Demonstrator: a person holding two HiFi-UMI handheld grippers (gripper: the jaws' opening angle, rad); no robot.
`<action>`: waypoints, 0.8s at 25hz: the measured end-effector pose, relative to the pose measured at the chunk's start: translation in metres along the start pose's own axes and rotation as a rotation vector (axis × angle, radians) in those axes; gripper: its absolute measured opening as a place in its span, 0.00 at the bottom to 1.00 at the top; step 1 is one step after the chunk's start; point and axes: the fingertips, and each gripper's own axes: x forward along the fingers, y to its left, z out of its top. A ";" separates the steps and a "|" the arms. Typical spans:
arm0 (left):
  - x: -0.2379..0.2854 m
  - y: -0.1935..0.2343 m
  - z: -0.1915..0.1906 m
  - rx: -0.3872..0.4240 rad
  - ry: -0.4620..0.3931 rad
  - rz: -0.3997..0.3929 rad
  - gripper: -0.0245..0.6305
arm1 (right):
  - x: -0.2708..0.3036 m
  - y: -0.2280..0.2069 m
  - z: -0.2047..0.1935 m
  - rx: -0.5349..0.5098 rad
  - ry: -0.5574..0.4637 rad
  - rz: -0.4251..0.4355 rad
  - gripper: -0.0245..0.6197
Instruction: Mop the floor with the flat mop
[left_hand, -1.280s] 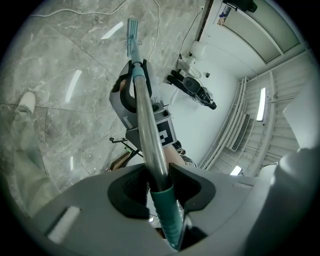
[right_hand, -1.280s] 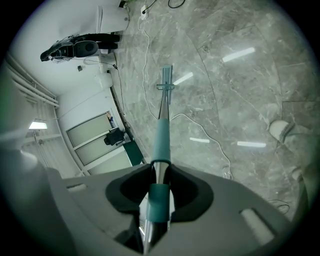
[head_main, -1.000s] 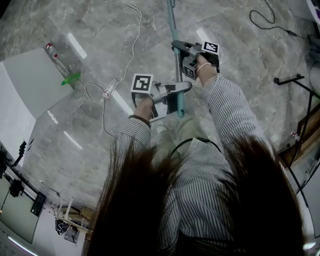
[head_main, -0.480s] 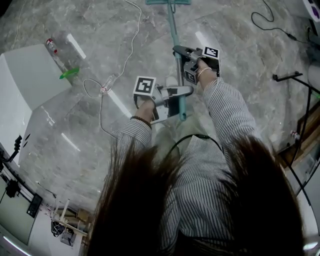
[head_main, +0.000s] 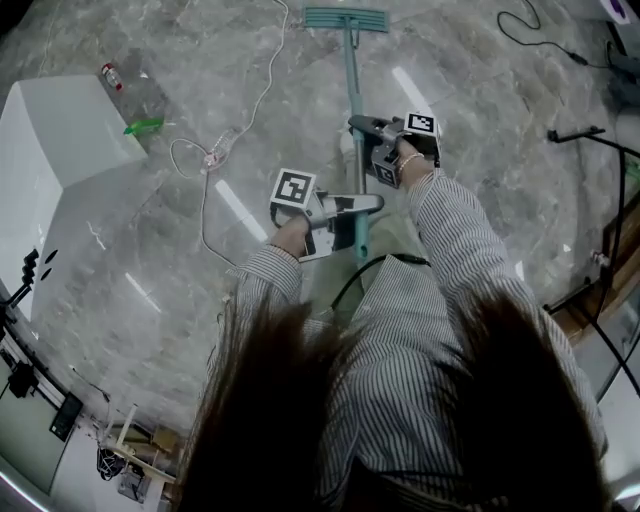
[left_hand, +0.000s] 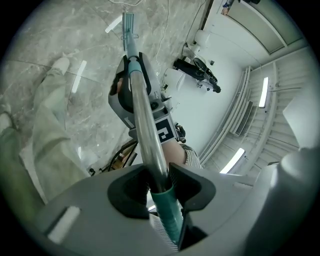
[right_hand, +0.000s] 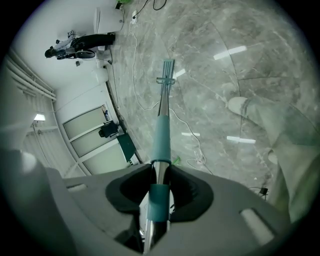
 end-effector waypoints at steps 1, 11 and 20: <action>-0.004 0.009 -0.013 -0.002 0.003 0.002 0.21 | -0.004 -0.012 -0.010 0.001 -0.001 0.001 0.21; -0.039 0.083 -0.150 0.013 0.040 -0.005 0.22 | -0.048 -0.120 -0.119 0.012 -0.016 0.016 0.21; -0.048 0.111 -0.249 -0.044 0.098 -0.018 0.22 | -0.093 -0.181 -0.196 0.041 0.012 -0.011 0.21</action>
